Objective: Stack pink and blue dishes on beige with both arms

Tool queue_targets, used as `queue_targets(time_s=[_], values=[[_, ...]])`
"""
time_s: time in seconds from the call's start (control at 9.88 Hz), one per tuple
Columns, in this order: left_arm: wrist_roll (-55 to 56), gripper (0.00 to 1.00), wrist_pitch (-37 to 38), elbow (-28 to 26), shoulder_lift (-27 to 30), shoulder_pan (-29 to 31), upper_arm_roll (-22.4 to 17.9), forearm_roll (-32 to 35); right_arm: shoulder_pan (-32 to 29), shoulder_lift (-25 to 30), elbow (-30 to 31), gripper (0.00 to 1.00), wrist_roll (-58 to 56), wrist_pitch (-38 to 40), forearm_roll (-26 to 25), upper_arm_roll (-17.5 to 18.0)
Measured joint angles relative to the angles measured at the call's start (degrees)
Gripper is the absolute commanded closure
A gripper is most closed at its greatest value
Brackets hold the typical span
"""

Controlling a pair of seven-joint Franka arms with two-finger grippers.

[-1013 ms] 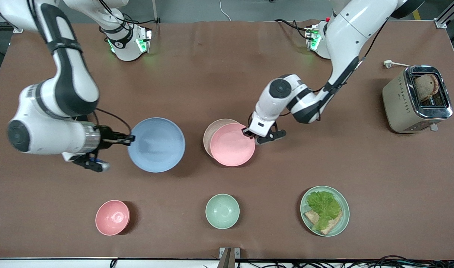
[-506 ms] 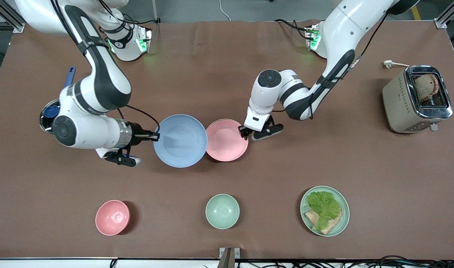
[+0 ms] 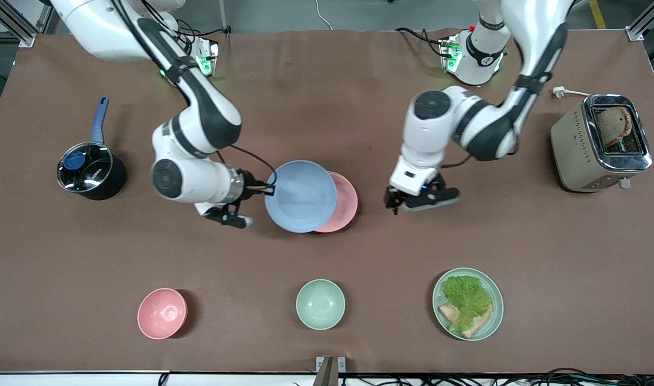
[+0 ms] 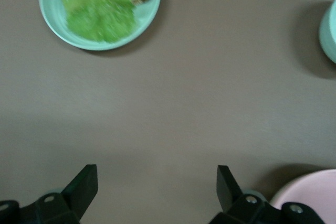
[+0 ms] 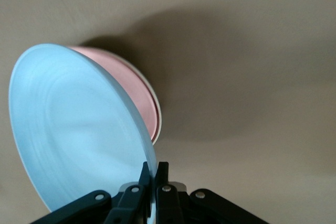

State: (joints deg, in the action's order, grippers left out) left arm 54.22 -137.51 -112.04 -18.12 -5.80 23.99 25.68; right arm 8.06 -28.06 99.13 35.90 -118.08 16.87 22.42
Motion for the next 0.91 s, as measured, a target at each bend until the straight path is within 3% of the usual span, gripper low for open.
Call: queue_targets(time_s=[0.41,0.61,0.71,0.81,0.91], values=[[-41.1,0.0,16.1,2.6,13.2,0.2,-14.9,-22.0,5.0,-0.1,4.7,0.97,4.9,-8.2,-0.1,0.3],[-50.7,0.0,28.8,9.5,16.9,1.1,-20.7,-23.9,5.5,-0.2,7.0,0.93,5.1,-12.8,-0.1,0.4],[-52.6,0.0,33.5,14.2,17.3,2.4,-21.4,-24.0,5.6,-0.4,8.0,0.85,5.2,-14.6,-0.2,0.4],[-53.1,0.0,36.1,18.4,17.2,3.5,-21.5,-24.0,5.6,-0.7,8.5,0.57,5.2,-15.2,-0.2,0.4],[-53.3,0.0,38.0,22.1,17.1,4.3,-21.6,-24.0,5.6,-1.1,8.6,0.01,5.2,-15.3,-0.2,0.4]])
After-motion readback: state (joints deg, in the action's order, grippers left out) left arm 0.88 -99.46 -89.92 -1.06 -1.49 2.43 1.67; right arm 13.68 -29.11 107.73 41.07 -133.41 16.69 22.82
